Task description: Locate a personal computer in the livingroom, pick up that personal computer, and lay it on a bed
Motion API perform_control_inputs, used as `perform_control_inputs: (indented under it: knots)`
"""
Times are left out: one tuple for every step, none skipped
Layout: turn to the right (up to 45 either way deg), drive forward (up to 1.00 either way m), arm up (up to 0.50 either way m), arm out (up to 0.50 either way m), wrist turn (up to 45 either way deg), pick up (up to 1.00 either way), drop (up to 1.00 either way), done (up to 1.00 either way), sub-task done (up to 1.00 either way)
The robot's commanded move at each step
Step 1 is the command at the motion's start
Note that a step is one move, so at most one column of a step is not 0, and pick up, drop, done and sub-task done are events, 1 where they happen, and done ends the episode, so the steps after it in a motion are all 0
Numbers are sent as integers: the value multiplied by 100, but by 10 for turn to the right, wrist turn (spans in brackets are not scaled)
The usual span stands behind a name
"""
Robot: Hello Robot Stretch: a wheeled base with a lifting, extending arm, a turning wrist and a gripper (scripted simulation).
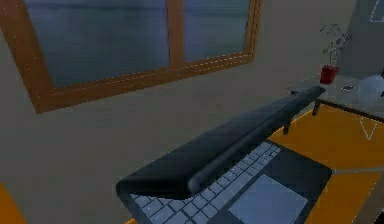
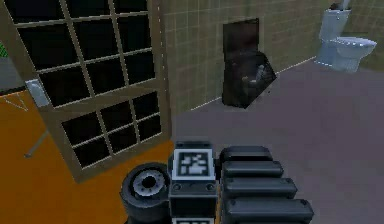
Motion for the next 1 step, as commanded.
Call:
perform_control_inputs:
  knots:
    - [450,0,0,0,0,0,0,0,0]
